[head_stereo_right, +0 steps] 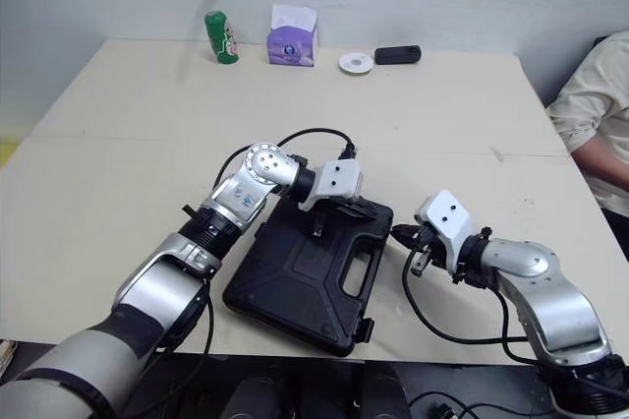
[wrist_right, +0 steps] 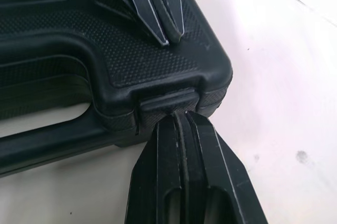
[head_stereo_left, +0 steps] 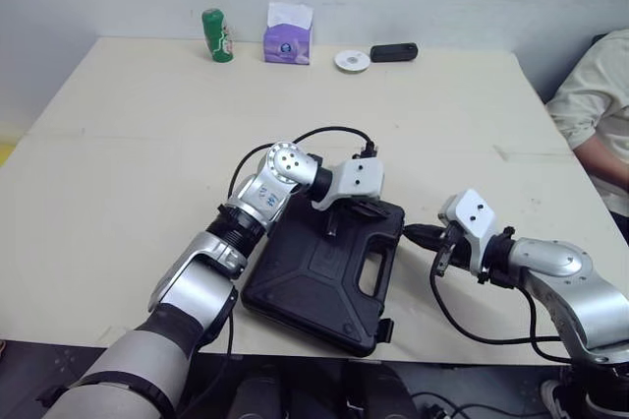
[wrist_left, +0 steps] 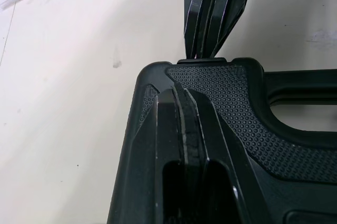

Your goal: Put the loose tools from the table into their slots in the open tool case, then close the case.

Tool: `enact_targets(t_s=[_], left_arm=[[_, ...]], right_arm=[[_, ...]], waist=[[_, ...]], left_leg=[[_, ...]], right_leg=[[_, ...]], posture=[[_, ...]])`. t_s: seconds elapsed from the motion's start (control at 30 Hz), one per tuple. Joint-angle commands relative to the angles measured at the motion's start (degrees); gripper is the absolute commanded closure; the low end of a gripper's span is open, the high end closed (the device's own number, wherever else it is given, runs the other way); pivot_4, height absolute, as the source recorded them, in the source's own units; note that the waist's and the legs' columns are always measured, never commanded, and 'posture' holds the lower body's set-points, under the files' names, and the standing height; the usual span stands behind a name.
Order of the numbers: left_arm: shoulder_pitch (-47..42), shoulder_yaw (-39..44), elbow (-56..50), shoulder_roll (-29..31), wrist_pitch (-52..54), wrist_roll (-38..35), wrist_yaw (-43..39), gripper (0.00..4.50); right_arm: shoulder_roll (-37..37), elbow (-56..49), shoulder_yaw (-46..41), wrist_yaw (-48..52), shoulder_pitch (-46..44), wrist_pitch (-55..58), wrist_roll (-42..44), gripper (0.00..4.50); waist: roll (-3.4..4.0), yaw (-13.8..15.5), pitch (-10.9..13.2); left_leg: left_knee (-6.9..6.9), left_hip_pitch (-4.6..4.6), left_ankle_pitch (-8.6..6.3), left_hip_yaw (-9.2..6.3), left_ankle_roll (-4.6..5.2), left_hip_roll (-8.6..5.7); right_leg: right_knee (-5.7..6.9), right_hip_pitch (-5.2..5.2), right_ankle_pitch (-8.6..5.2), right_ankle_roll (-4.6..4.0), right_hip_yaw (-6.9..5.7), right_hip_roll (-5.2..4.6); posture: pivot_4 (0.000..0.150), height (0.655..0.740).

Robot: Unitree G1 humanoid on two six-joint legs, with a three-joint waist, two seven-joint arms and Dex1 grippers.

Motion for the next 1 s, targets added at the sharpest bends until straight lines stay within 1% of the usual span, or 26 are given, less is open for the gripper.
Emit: enact_targets(t_s=[0.03,0.27,0.43,0.53,0.6,0.67,0.77,0.87,0.93,1.0], left_arm=[[3.73,-4.9,3.71,-0.12,1.9,5.34,-1.1,4.41],[4.32,-4.68,2.94,-0.09,2.52,5.01,-0.93,4.41],[4.68,-1.6,-1.31,1.91,4.95,2.55,-0.95,4.41],[5.59,1.9,-9.13,3.82,10.51,-1.69,-3.46,4.41],[6.65,3.41,-15.34,6.03,12.26,-3.93,-5.55,4.41],[8.66,4.68,-23.64,8.58,15.28,-7.96,-8.91,4.41],[11.23,5.62,-33.01,11.2,21.32,-13.31,-12.25,4.41],[15.86,4.51,-46.33,15.15,32.12,-21.42,-16.37,4.41],[17.78,3.14,-51.19,16.98,35.35,-23.28,-16.89,4.41],[19.66,0.75,-53.37,17.99,34.74,-21.61,-15.94,4.41]], right_arm=[[1.21,-4.23,0.19,0.53,-2.77,-1.06,2.42,4.5],[-0.39,-4.58,-0.38,1.5,-0.74,-0.97,1.67,4.5],[-5.26,-5.43,-4.98,2.51,4.84,-1.78,0.23,4.5],[-7.43,-6.75,-9.27,3.67,8.75,-0.94,1.71,4.5],[-8.83,-7.93,-11.83,5.06,11.93,0.05,3.07,4.5],[-9.83,-10.12,-13.61,6.85,15.79,0.96,4.99,4.5],[-10.39,-12.89,-14.57,8.3,19.53,1.89,7.08,4.5],[-10.89,-16.56,-12.77,10.44,23.57,3.55,9.79,4.5],[-11.08,-17.97,-11.9,10.77,24.61,4.32,10.8,4.5],[-11.14,-18.77,-10.63,10.5,24.78,4.93,11.34,4.5]], waist=[[0.0,-0.3,0.0],[0.02,-0.35,-0.02],[0.05,-0.1,-0.05],[0.06,-0.24,-0.04],[0.15,-0.3,0.02],[0.25,-0.3,0.08],[0.33,-0.05,0.14],[0.35,0.27,0.15],[0.37,0.57,0.16],[0.38,0.88,0.17]], left_leg=[[0.0,0.0,0.0,0.0,0.0,0.0],[0.0,0.0,0.0,-0.01,0.0,0.01],[-0.03,-0.03,-0.04,-0.05,0.02,0.01],[-0.03,-0.05,-0.05,-0.05,0.03,-0.01],[-0.03,-0.05,-0.05,-0.05,0.02,0.0],[-0.06,-0.06,-0.04,-0.06,-0.01,0.04],[-0.06,-0.12,-0.03,-0.09,-0.03,0.04],[-0.05,-0.16,-0.04,-0.12,-0.01,0.0],[-0.05,-0.16,-0.04,-0.16,0.0,0.0],[-0.05,-0.14,-0.05,-0.17,-0.01,0.0]], right_leg=[[0.01,0.0,0.0,0.0,0.0,0.0],[0.0,0.0,0.0,0.0,0.0,0.0],[-0.1,0.02,0.0,0.0,-0.05,0.0],[-0.12,0.04,0.02,0.04,-0.04,0.0],[-0.11,0.04,0.02,0.04,-0.05,0.0],[-0.12,0.03,0.02,0.03,-0.05,0.05],[-0.12,0.0,0.01,0.02,-0.05,0.06],[-0.15,0.01,0.02,0.04,-0.05,0.02],[-0.19,0.02,0.02,0.04,-0.05,0.02],[-0.23,0.04,0.02,0.04,-0.04,0.02]], posture=[[0.15,0.7316],[0.15,0.7316],[0.15,0.7316],[0.15,0.7316],[0.15,0.7316],[0.15,0.7316],[0.15,0.7316],[0.15,0.7316],[0.15,0.7316],[0.15,0.7316]])
